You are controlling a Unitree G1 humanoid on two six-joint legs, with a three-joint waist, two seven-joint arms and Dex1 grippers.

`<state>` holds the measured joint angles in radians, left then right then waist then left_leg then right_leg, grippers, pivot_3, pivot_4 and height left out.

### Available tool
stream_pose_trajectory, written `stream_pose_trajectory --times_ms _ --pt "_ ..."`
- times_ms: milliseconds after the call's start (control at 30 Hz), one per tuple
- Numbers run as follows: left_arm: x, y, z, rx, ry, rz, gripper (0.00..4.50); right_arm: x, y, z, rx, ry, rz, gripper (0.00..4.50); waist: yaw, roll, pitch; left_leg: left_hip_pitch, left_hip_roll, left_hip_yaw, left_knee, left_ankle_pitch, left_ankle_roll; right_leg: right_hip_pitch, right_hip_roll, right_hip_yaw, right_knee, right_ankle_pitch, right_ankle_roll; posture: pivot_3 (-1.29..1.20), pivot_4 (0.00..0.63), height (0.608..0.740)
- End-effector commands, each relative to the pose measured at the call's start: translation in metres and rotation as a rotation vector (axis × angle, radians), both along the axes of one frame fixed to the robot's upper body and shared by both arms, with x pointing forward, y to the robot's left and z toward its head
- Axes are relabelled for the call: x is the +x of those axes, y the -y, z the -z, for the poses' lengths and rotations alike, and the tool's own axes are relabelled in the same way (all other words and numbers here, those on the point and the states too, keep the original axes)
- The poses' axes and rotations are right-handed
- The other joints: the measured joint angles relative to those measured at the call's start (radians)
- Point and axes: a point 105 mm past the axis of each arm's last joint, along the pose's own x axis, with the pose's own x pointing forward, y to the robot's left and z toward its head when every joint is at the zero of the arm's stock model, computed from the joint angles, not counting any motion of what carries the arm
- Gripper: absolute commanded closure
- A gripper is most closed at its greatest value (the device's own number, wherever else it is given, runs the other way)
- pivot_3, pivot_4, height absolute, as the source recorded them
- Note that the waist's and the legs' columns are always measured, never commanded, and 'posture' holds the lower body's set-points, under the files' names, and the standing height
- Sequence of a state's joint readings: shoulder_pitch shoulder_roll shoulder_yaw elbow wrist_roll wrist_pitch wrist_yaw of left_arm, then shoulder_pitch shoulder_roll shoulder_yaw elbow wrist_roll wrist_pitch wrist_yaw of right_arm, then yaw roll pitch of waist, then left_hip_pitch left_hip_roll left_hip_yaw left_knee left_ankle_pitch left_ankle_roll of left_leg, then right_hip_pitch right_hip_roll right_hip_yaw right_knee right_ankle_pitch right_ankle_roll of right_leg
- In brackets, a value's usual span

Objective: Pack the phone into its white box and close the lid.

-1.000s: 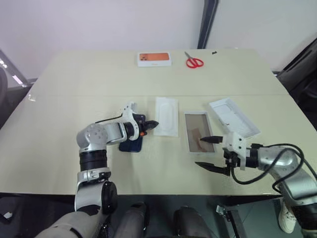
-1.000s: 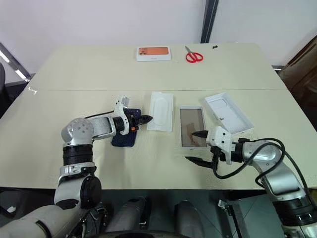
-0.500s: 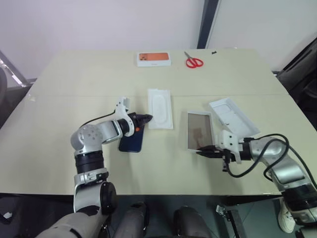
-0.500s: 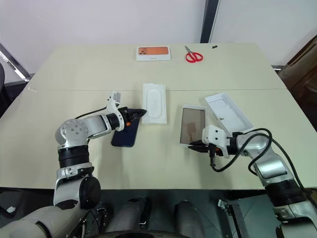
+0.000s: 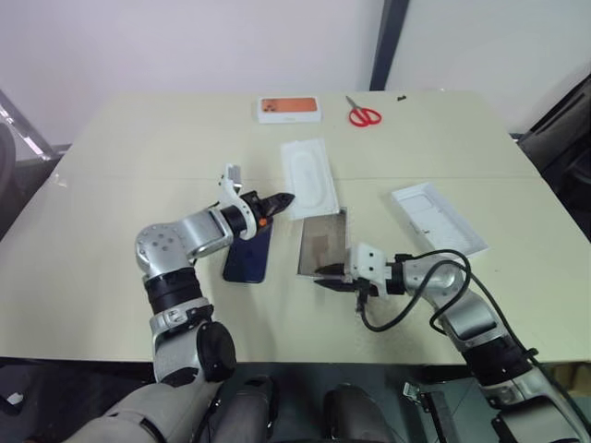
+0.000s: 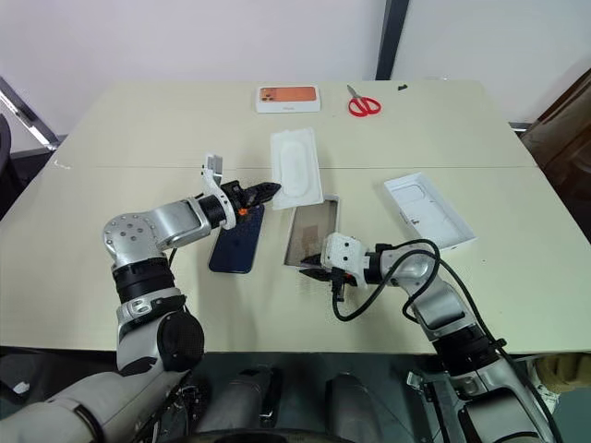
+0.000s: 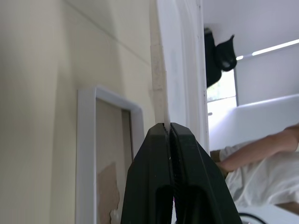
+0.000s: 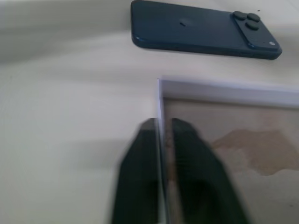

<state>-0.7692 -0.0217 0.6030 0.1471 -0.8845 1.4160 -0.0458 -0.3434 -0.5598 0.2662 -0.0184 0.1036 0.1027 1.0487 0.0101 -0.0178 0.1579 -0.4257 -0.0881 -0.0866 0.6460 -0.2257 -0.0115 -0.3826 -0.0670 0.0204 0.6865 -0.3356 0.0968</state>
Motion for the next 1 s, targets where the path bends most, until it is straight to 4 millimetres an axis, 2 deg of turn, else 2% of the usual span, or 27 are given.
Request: stream_pose_trajectory --times_ms 33,100,200,367,500,767,867,1000 --pt "-0.01 0.006 -0.006 0.046 0.057 0.053 4.5 0.003 0.01 -0.02 0.027 0.067 0.023 1.57 0.0 0.0 0.0 0.0 0.0 0.0 0.0 0.0 0.0 0.0 0.0 0.0 0.0 0.0 0.0 0.0 0.15 0.734" --pt "-0.016 0.006 0.001 0.072 0.049 0.082 4.5 0.001 0.025 -0.028 0.052 0.047 0.058 1.57 0.001 0.0 0.0 0.0 0.0 0.0 0.0 0.0 0.0 0.0 0.0 0.0 0.0 0.0 0.0 0.0 0.15 0.734" --pt "-0.025 0.006 0.01 0.103 0.044 0.121 4.5 -0.006 0.06 -0.034 0.034 0.034 0.138 1.57 0.004 0.0 0.0 0.0 0.0 0.0 0.0 0.0 0.0 0.001 0.0 0.0 0.0 0.0 0.0 0.0 0.15 0.734" --pt "-0.031 0.01 0.017 0.146 0.054 0.151 4.5 -0.005 0.092 -0.044 0.059 0.073 0.258 1.57 -0.001 0.0 0.0 0.0 0.0 0.0 0.0 0.0 0.0 0.001 0.0 0.0 -0.001 0.0 0.0 0.0 0.15 0.734" --pt "-0.036 0.014 0.022 0.13 0.036 0.159 4.5 0.008 0.099 -0.065 0.19 0.108 0.349 1.57 -0.005 0.0 0.0 0.001 0.0 0.0 -0.001 0.0 0.0 0.001 0.0 0.001 -0.001 0.0 0.0 0.0 0.15 0.734" --pt "-0.04 0.016 0.024 0.159 0.037 0.17 4.5 0.013 0.091 -0.063 0.195 0.133 0.348 1.57 0.003 0.0 0.0 0.0 0.0 0.0 0.0 0.0 0.0 0.001 0.0 0.001 -0.001 0.0 0.0 0.0 0.15 0.734" --pt "-0.044 0.018 0.024 0.159 0.039 0.2 3.55 0.015 0.089 -0.062 0.191 0.138 0.343 1.51 0.002 0.0 0.0 0.0 0.0 0.0 0.0 0.0 0.0 0.001 0.0 0.001 -0.001 0.0 0.0 0.0 0.15 0.734" --pt "-0.048 0.018 0.023 0.208 0.065 0.22 1.55 0.018 0.088 -0.062 0.191 0.148 0.338 1.51 0.001 0.0 0.0 0.0 0.0 0.0 0.0 0.0 0.0 0.001 0.0 0.001 -0.001 0.0 0.0 0.0 0.15 0.734"
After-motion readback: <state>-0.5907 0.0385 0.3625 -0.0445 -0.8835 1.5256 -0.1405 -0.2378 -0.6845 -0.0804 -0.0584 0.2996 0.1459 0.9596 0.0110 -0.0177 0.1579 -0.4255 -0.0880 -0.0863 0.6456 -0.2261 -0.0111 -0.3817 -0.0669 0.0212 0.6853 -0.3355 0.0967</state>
